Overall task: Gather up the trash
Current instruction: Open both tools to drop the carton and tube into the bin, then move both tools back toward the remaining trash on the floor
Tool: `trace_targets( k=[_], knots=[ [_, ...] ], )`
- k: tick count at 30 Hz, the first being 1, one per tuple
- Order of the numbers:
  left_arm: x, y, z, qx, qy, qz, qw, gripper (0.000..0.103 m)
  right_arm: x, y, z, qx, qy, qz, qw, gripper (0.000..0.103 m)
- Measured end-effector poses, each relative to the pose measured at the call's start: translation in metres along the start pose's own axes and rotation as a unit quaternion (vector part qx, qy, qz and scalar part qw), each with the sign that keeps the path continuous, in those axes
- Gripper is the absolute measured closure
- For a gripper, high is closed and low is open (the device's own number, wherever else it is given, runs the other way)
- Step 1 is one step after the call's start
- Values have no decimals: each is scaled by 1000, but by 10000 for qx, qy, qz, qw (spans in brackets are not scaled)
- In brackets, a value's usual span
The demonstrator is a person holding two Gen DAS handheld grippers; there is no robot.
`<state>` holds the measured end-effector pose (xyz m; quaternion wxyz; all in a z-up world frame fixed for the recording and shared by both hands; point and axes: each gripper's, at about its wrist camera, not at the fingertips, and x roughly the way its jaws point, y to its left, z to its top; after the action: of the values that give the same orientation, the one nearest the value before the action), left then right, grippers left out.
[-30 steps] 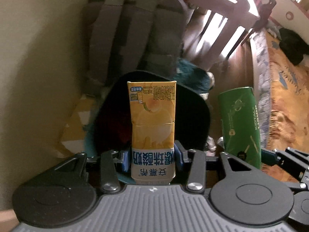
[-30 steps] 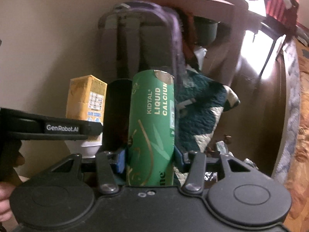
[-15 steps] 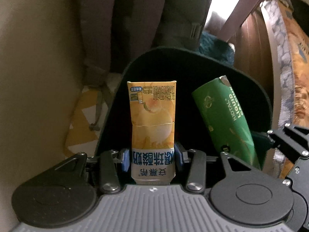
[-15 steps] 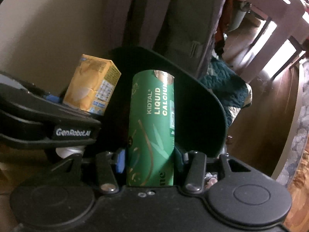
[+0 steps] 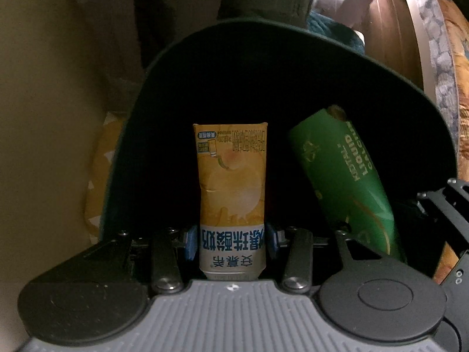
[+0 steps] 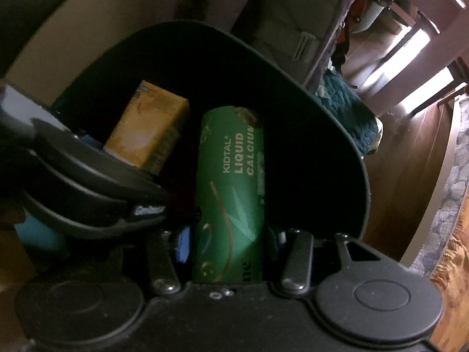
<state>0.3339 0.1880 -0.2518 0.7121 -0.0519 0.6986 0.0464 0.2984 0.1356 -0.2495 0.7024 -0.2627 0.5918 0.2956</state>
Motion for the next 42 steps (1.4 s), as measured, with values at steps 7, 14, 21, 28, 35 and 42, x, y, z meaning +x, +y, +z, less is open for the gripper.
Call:
trace_targets(
  k=[7, 14, 21, 28, 35, 42],
  knots=[
    [0, -3, -5, 101, -102, -18, 9999, 53, -3, 5, 2, -106, 9, -30, 9999, 55],
    [-22, -3, -14, 158, -357, -25, 9992, 39, -19, -11, -6, 191, -140, 113, 9997, 50],
    [-65, -3, -37, 236, -765, -159, 9967, 39, -63, -15, -26, 294, -491, 322, 9978, 47],
    [-119, -9, -67, 390, -1294, -240, 9905, 39, -127, -23, -54, 514, -1039, 498, 9920, 46],
    [-172, -26, -94, 605, -1813, -452, 9805, 38, -187, -41, -85, 775, -1611, 592, 9821, 44],
    [-203, -50, -111, 883, -2185, -547, 9703, 30, -228, -61, -122, 1049, -2051, 556, 9715, 38]
  ],
)
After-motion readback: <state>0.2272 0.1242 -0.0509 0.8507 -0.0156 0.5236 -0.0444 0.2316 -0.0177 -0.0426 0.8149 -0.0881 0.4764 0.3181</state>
